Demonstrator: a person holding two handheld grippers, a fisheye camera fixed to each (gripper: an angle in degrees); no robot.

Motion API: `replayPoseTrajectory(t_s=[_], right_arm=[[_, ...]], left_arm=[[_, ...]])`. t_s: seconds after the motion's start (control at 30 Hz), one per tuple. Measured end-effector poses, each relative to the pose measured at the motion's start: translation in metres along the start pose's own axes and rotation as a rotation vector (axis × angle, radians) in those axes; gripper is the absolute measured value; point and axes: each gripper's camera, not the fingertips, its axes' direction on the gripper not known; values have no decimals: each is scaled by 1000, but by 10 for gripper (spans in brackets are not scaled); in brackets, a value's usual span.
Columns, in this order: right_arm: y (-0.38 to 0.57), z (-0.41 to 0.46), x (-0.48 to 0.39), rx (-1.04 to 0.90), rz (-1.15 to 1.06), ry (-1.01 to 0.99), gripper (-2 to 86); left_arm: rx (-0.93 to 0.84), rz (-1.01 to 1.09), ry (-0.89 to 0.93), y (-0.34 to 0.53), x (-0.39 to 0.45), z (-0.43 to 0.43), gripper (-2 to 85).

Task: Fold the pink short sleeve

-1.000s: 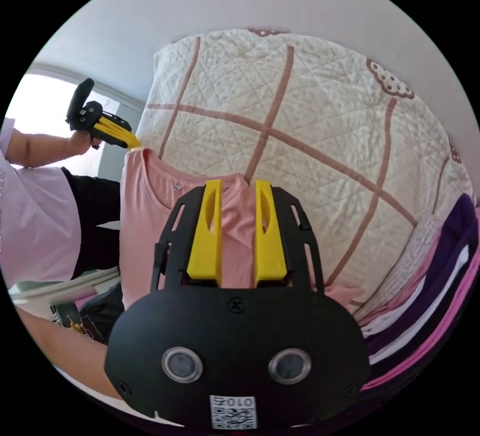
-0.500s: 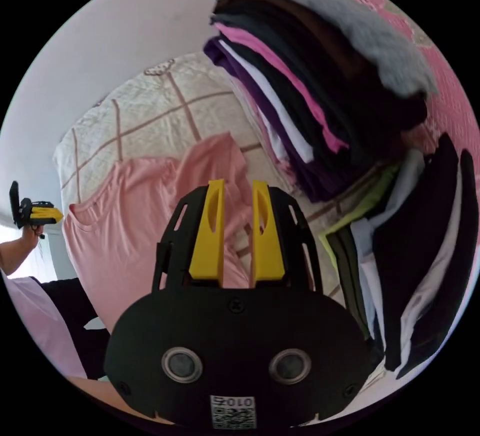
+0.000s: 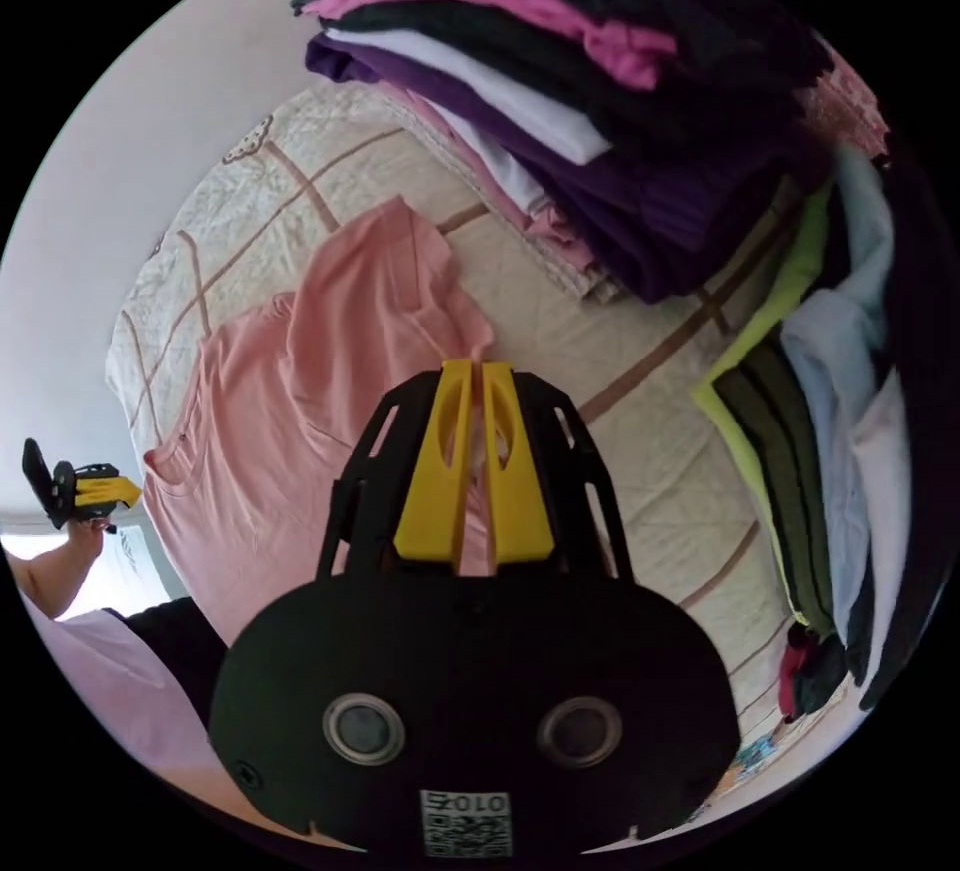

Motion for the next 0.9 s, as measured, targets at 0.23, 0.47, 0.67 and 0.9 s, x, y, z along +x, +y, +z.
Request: replayPoseTrajectory(t_s=[0.23, 0.47, 0.67, 0.9], right_arm=[[110, -51, -107, 292, -577, 198, 37], [162, 21, -109, 40, -523, 196, 40], [178, 25, -112, 77, -456, 205, 40], [196, 33, -129, 110, -490, 311, 39]], left_arm=[[-16, 61, 45, -27, 21, 3, -1], [-4, 123, 96, -83, 24, 13, 16], [144, 47, 220, -176, 22, 3, 68], [148, 51, 266, -275, 80, 8, 102]])
